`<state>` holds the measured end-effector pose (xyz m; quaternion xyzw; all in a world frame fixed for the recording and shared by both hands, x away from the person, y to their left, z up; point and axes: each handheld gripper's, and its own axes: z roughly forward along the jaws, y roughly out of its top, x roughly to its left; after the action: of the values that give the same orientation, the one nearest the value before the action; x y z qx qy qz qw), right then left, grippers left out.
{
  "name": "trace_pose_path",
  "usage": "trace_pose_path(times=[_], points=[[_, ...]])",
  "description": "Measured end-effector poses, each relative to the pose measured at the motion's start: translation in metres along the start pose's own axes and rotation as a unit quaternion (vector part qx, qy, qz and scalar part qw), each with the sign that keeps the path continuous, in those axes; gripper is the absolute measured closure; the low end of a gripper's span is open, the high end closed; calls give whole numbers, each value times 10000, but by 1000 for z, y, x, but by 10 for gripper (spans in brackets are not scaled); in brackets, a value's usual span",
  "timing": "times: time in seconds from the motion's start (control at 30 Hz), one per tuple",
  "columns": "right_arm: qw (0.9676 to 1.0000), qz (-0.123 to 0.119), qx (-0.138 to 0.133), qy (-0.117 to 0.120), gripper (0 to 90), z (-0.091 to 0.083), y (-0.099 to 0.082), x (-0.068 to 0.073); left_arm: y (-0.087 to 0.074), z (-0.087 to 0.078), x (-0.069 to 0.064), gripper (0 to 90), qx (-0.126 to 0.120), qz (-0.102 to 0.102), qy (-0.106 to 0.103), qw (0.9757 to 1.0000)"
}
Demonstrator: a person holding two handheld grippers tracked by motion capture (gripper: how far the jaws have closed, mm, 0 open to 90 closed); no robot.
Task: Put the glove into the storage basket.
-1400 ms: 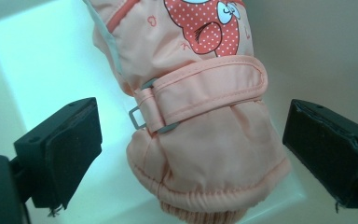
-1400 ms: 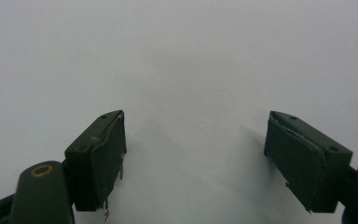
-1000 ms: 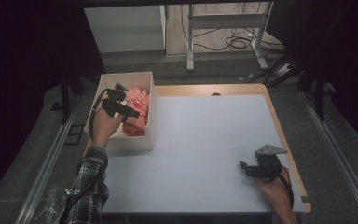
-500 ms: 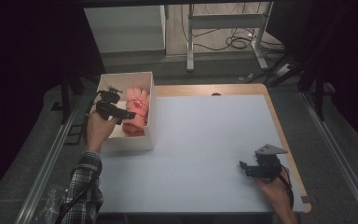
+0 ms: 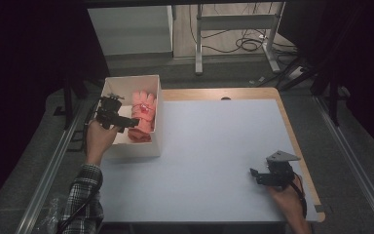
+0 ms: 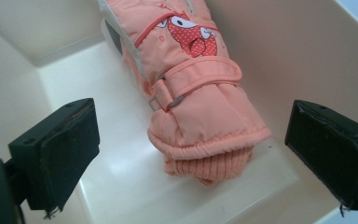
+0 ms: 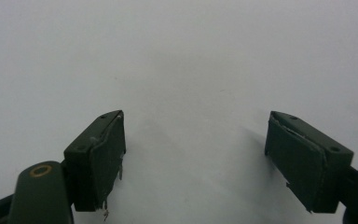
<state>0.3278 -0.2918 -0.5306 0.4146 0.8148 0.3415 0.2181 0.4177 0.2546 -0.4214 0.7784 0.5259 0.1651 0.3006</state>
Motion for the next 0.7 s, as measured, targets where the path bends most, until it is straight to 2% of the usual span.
trace_pose_path(times=[0.43,0.7], points=[[10000,-11,1,-7,204,0,0,0,-13,-11,-7,37,-238,145,-210,9994],[10000,-11,0,-9,204,0,0,0,-21,-16,-18,37,-306,297,-288,9987]])
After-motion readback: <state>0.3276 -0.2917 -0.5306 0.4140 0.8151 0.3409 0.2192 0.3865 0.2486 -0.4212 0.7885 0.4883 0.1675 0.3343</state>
